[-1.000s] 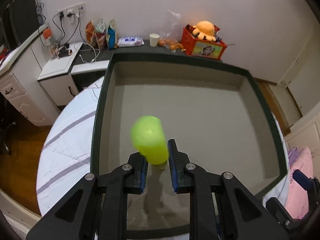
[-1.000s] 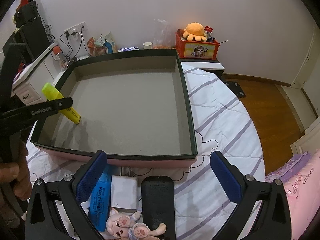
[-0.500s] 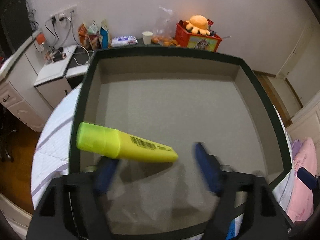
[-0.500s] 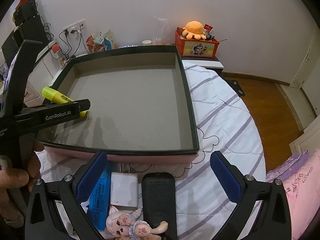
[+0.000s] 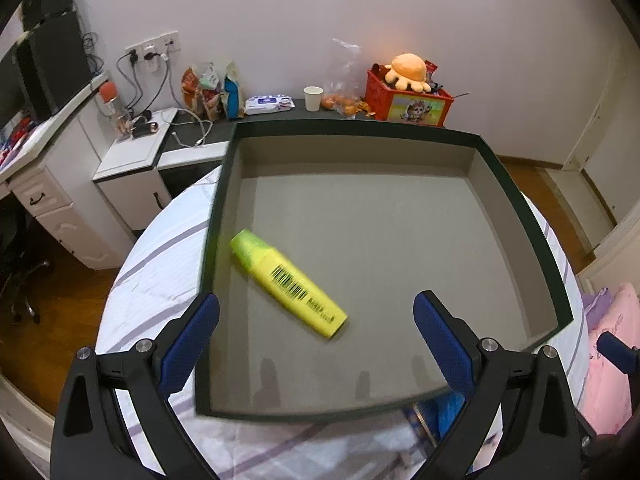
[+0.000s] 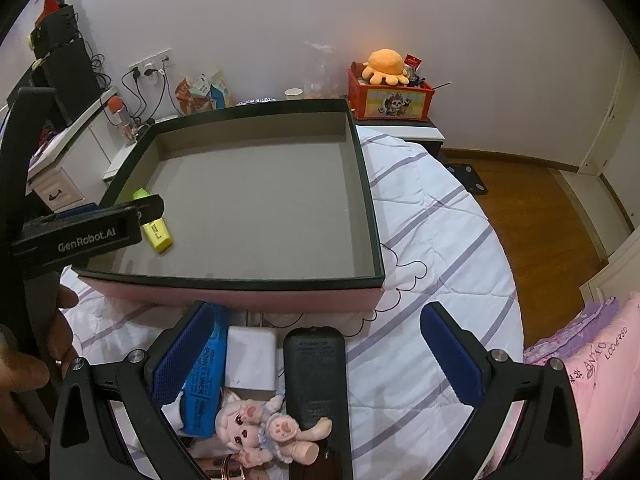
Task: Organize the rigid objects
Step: 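Reach the right gripper down and grasp the pig doll figurine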
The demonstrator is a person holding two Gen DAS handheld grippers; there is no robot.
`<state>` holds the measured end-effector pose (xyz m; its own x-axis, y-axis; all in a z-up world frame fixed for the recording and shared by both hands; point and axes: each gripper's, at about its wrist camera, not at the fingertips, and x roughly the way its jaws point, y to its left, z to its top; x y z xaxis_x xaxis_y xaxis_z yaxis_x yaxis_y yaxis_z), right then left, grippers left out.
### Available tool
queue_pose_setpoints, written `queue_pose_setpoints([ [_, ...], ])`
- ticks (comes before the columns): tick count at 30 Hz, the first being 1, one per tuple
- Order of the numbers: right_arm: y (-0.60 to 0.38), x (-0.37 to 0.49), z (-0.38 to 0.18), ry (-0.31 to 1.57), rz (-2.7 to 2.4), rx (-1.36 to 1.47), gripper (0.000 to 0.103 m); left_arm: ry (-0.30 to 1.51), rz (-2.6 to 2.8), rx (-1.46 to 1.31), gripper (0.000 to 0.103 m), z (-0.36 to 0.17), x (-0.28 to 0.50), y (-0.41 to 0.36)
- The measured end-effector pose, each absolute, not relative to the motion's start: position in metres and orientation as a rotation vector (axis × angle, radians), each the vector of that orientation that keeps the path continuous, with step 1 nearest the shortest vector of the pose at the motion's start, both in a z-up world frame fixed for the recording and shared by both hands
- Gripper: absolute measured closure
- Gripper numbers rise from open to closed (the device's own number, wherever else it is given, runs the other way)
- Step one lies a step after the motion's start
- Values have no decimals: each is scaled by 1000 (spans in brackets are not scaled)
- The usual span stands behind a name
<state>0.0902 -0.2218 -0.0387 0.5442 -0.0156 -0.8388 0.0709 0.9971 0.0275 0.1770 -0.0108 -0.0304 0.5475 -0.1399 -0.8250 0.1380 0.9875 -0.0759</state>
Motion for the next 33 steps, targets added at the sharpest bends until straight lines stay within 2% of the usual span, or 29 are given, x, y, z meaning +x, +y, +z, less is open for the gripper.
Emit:
queue_pose_setpoints([
  [19, -230, 34, -46, 1026, -49, 53, 0, 978, -83, -4, 4, -28, 50, 13],
  [33, -225, 16, -64, 1051, 38, 39, 0, 983, -92, -12, 4, -23, 25, 8],
])
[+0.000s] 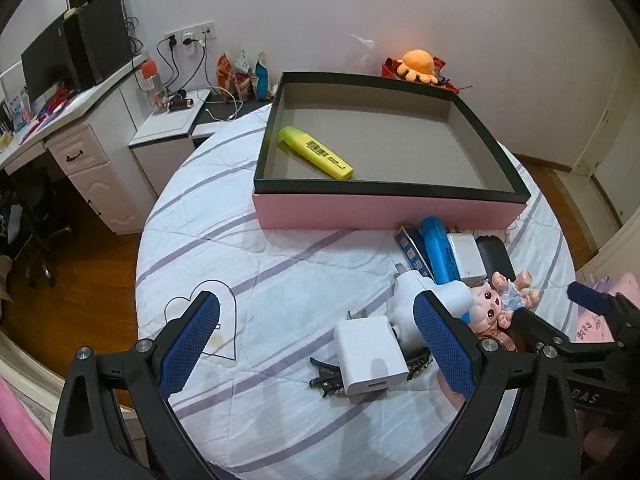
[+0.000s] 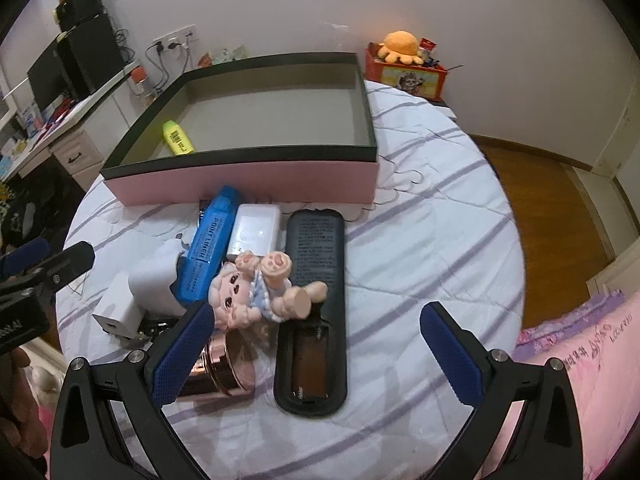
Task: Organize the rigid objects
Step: 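Reach the right gripper down and grasp the pig doll figurine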
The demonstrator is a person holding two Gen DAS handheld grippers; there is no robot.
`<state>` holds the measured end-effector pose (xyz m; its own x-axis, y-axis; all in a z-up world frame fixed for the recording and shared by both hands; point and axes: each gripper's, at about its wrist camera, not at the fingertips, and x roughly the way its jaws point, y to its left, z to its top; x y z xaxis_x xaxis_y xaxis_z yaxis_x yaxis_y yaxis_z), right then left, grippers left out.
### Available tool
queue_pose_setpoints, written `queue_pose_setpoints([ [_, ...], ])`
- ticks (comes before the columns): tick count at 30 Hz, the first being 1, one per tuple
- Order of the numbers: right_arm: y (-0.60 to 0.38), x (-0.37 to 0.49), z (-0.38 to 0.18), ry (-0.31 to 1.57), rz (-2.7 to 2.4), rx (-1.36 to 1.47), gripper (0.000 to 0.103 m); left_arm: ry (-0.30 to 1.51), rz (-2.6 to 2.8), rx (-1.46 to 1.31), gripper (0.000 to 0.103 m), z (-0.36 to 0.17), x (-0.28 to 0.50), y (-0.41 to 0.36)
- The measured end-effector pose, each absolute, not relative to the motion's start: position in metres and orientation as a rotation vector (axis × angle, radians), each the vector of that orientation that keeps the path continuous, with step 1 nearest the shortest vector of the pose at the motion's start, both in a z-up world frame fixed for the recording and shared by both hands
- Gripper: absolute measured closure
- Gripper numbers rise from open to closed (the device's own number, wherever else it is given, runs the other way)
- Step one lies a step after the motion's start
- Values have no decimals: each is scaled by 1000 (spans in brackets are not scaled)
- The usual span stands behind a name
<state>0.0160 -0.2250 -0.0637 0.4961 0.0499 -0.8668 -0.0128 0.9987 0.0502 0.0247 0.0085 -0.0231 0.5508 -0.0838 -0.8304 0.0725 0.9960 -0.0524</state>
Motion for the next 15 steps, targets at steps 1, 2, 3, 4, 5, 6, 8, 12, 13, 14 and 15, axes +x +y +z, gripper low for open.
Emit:
queue_pose_setpoints([
  [1, -225, 22, -68, 1066, 57, 47, 1, 984, -92, -14, 4, -24, 24, 10],
  [2, -226, 25, -70, 1073, 69, 57, 3, 986, -91, -14, 4, -24, 25, 10],
  [3, -226, 29, -74, 1087, 89, 70, 7, 990, -89, -15, 4, -25, 26, 11],
  [4, -225, 32, -77, 1097, 103, 73, 8, 994, -88, -16, 4, -26, 27, 12],
  [5, -224, 34, -80, 1105, 118, 72, 9, 997, -87, -18, 4, -27, 28, 12],
  [6, -222, 36, -82, 1112, 131, 71, 13, 1000, -84, -21, 4, -29, 29, 13],
  [8, -219, 40, -87, 1125, 165, 82, 16, 1005, -82, -26, 4, -30, 32, 14],
  [12, -214, 41, -90, 1125, 217, 98, 23, 1012, -82, -28, 4, -34, 35, 15],
  [13, -213, 42, -89, 1123, 229, 95, 26, 1014, -83, -28, 4, -34, 35, 15],
  [14, -213, 42, -88, 1118, 239, 100, 29, 1017, -85, -30, 4, -35, 36, 16],
  [15, -213, 43, -88, 1119, 239, 104, 30, 1019, -86, -31, 4, -36, 36, 16],
])
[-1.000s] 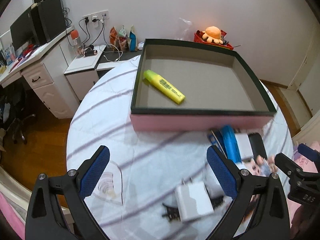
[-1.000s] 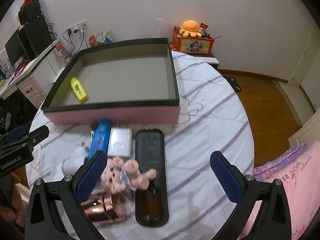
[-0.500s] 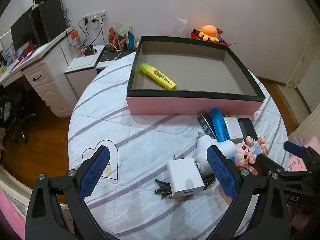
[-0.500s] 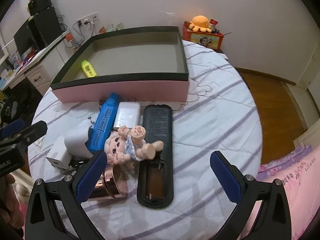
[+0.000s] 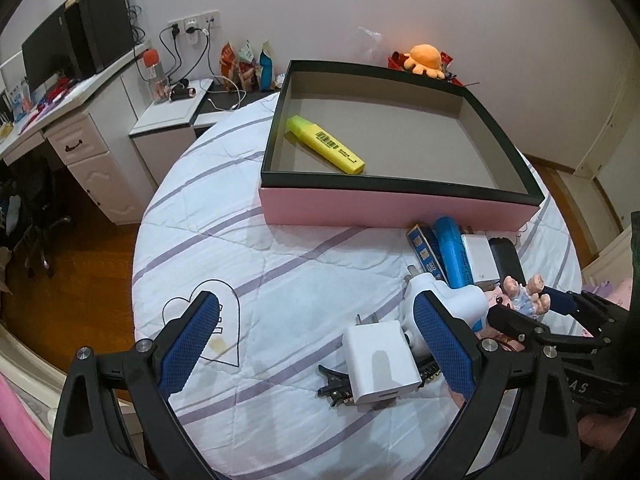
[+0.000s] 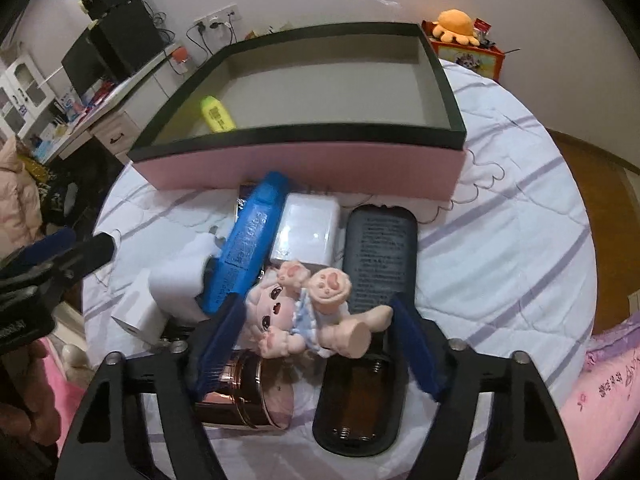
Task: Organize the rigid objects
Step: 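Reach the right gripper down and grasp the pig doll figurine, then carry the pig doll into the pink box and open the right gripper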
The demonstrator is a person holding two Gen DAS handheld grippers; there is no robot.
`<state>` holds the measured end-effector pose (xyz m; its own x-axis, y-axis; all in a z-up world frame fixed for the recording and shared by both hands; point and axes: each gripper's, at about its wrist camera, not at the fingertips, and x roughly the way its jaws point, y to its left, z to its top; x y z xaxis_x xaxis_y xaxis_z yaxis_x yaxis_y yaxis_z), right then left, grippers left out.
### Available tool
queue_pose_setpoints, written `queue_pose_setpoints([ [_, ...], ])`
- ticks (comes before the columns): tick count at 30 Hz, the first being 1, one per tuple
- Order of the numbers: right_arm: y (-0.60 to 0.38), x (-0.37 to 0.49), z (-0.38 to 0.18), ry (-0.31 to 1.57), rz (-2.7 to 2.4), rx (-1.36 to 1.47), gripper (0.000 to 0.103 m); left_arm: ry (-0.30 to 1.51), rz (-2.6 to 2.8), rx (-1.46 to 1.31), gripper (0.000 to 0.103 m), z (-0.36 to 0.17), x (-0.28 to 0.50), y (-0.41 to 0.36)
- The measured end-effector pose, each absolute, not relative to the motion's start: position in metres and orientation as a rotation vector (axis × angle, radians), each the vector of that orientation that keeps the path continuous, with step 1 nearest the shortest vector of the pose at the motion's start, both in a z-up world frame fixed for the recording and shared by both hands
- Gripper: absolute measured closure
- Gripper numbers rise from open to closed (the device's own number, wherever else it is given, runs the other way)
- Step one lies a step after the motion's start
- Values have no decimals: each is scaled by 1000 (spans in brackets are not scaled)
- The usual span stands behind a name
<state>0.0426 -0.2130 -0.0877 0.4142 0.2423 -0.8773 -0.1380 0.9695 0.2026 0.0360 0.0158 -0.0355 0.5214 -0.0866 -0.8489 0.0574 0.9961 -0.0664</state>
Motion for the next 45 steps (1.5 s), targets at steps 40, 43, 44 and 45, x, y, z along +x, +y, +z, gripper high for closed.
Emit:
queue_pose_setpoints([
  [40, -215, 43, -41, 988, 262, 113, 42, 1002, -92, -29, 4, -29, 42, 12],
  [43, -215, 49, -34, 973, 267, 116, 42, 988, -99, -31, 4, -23, 50, 11],
  [44, -215, 52, -31, 965, 270, 114, 42, 984, -102, -32, 4, -22, 53, 11],
  [45, -214, 54, -28, 959, 272, 112, 42, 978, -104, -32, 4, -19, 57, 10],
])
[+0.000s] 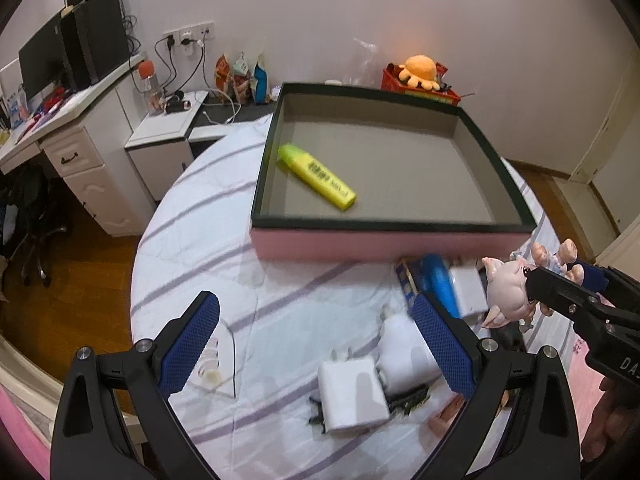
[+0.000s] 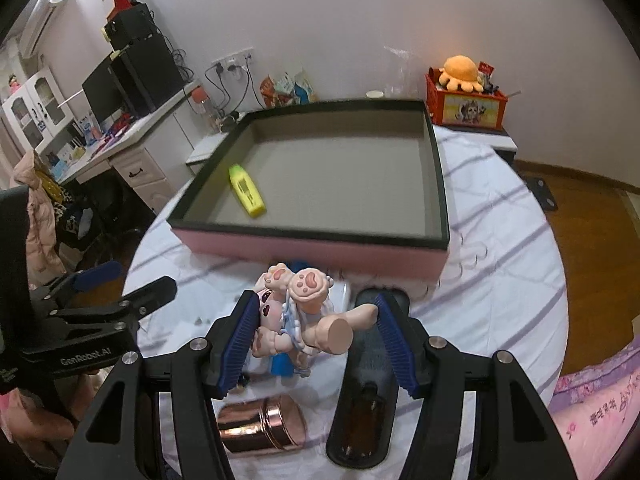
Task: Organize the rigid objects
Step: 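Carry the pig doll into the pink box and open the right gripper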
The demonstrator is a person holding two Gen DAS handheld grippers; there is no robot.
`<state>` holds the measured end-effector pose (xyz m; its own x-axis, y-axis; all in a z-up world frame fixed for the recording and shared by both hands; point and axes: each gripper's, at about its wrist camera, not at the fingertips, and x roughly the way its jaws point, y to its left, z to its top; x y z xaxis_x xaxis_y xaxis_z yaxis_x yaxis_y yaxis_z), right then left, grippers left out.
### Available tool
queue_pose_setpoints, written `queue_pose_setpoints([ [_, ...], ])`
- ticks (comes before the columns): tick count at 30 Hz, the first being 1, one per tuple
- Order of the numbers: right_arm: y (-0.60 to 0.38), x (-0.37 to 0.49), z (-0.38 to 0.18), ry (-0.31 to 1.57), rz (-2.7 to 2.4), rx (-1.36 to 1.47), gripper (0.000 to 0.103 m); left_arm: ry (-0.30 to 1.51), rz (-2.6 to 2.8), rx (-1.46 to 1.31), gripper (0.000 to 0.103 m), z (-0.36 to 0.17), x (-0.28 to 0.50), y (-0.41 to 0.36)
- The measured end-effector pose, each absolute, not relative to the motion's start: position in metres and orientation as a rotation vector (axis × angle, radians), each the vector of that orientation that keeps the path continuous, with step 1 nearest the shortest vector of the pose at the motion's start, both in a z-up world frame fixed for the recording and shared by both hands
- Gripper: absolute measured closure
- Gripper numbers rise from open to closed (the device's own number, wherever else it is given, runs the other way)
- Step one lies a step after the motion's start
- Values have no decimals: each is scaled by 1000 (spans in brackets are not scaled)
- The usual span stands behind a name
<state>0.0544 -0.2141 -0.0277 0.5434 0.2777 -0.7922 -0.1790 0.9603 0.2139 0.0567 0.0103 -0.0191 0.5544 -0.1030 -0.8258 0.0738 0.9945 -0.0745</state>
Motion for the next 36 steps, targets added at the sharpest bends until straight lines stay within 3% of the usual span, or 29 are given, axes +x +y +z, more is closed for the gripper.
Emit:
queue_pose_setpoints([
  [10, -214, 115, 8, 867, 285, 108, 42, 920, -88, -15, 4, 4, 107, 11],
  [23, -217, 206, -77, 1034, 204, 99, 42, 1003, -76, 4, 4, -37, 187, -7],
  [29, -212, 215, -75, 1038, 185, 58, 41, 1010, -74, 0, 4, -45, 198, -9],
  [36, -214, 213, -71, 1017, 133, 36, 22, 992, -66, -20, 4, -37, 189, 1],
])
